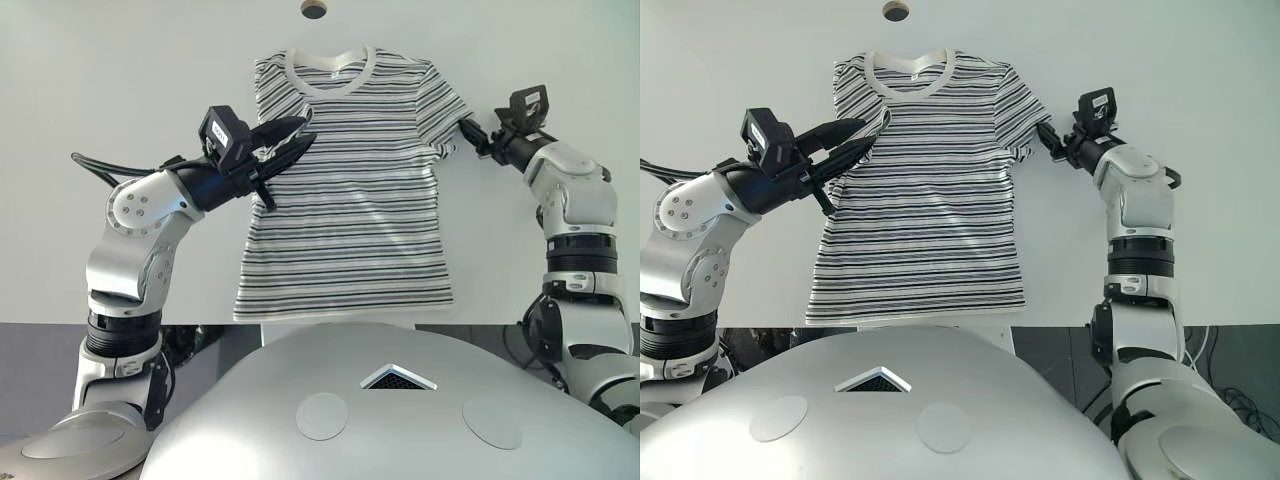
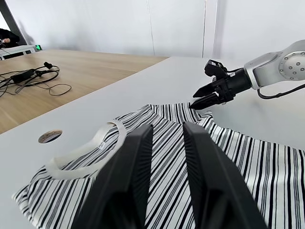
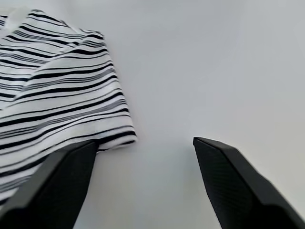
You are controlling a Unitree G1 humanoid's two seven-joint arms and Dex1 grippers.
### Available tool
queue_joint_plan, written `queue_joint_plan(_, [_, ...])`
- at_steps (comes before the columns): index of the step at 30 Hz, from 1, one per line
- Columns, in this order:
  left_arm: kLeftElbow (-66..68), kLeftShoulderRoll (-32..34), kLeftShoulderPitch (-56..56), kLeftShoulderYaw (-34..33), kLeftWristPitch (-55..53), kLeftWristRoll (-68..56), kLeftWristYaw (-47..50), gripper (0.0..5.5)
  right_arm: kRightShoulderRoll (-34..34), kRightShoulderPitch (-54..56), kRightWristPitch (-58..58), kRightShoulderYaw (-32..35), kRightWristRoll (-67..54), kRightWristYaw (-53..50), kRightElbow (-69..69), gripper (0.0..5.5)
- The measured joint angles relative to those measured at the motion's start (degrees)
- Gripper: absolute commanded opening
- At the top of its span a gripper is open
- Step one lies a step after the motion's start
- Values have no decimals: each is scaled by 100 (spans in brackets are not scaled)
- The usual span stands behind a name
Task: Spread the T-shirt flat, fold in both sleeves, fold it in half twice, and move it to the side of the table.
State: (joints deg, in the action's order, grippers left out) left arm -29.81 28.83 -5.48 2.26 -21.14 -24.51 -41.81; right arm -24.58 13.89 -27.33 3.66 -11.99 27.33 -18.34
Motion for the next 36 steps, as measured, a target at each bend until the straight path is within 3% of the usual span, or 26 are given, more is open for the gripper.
queue_joint_plan(9, [44, -8, 11, 38, -3, 0, 16, 115, 78, 152, -513, 239, -386, 152, 97, 377])
queue_joint_plan(28, [51, -12, 17, 38, -2, 4, 186, 116, 256, 152, -482, 16, -325, 211, 133, 10])
queue_joint_plan(36, [86, -12, 17, 38, -2, 5, 213, 116, 234, 145, -399, -45, -172, 255, 159, 2])
